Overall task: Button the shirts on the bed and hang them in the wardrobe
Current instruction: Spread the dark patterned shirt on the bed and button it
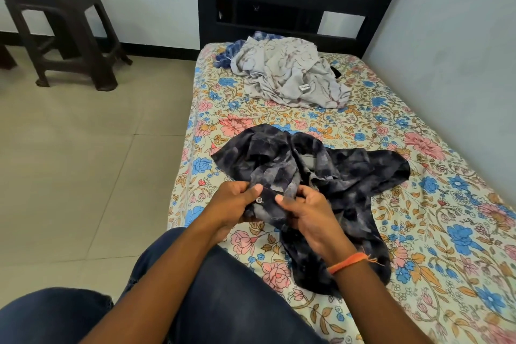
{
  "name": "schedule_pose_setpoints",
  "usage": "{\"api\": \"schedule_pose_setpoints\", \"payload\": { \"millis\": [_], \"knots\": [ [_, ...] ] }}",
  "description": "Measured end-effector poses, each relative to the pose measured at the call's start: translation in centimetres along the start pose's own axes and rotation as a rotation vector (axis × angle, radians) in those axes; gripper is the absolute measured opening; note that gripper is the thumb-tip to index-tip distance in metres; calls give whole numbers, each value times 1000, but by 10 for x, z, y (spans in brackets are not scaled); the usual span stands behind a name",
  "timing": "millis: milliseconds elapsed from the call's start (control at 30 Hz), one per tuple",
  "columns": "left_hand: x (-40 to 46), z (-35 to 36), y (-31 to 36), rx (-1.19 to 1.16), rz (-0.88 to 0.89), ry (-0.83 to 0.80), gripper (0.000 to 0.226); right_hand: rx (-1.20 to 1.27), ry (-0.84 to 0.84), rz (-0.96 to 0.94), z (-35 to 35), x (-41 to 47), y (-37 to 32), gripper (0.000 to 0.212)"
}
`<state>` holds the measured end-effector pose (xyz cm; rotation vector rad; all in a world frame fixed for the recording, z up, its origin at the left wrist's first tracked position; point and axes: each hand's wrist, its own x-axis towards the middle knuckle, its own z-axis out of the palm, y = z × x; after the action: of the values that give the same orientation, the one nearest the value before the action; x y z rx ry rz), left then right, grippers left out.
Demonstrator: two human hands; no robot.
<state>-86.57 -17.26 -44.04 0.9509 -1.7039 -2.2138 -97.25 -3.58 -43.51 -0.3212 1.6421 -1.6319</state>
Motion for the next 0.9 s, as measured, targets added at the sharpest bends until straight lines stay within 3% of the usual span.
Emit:
{"api": "schedule_pose_setpoints", "payload": {
  "millis": [133,233,333,433,533,567,633,767,900],
  "knots": [
    [7,-12,-14,647,169,202,9,-457,91,-117,-1,0,1,16],
    [7,-10,-27,828,212,338,25,-570,243,-265,-16,1,-5,7],
    [10,-1,-34,876,334,422,46,-675,442,-456,-37,6,-21,7],
    [8,14,-27,808,453,369,39,-758,582,-550,-60,35,-41,10],
    [4,27,-21,799,518,305,33,-985,497,-366,-83,84,-51,44],
    [3,30,-20,809,520,291,31,-1035,430,-280,-87,96,-50,45],
    [2,35,-16,804,501,287,26,-1030,371,-210,-90,109,-44,30],
    [-1,40,-2,756,478,304,17,-903,480,-387,-91,104,-39,5],
    [-10,43,18,683,488,368,27,-812,477,-669,-78,63,-54,9]
  ]
}}
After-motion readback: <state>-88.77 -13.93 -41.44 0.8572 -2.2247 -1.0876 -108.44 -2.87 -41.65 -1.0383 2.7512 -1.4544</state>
